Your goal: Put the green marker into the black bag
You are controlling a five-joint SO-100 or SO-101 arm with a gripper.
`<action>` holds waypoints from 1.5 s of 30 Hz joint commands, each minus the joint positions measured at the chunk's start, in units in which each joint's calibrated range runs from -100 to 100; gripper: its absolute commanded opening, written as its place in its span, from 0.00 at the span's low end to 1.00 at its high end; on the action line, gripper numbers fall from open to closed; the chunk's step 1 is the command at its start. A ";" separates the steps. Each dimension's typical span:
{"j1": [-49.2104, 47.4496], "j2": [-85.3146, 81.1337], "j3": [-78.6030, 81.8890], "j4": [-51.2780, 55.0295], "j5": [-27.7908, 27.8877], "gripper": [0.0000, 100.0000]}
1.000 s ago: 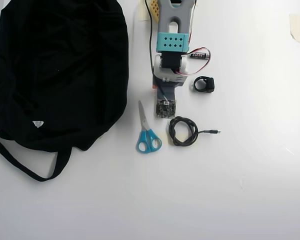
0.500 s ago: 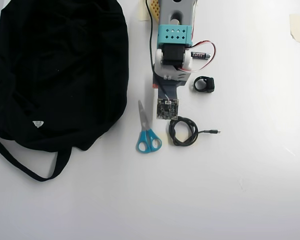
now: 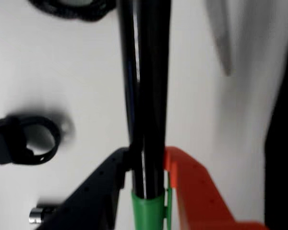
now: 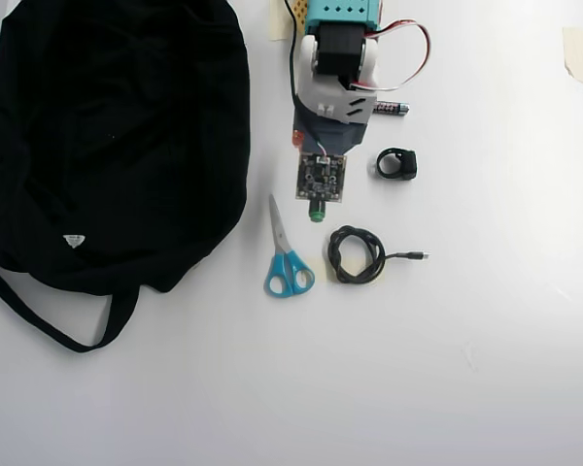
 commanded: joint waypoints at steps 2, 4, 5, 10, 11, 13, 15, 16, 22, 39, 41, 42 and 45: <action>4.69 -4.61 -2.73 0.38 -0.97 0.02; 7.01 -4.77 -2.73 0.38 -0.97 0.02; 8.29 -4.77 -2.73 0.38 -0.87 0.02; 17.19 -4.77 -3.18 0.38 -0.45 0.02; 19.13 -4.61 -3.45 0.38 -0.45 0.02; 22.72 -4.44 -4.35 0.38 -0.45 0.02; 25.64 -3.94 -5.87 0.38 -0.39 0.02; 26.98 -3.69 -6.59 0.38 -0.34 0.02; 35.51 -3.53 -7.76 -0.48 -0.39 0.02; 54.43 15.48 -7.67 -16.50 -2.28 0.27; 54.58 14.65 -7.76 -16.50 -2.28 0.28; 53.83 14.56 -7.76 -15.90 -2.28 0.28; 48.52 11.08 -7.76 -13.40 -2.33 0.28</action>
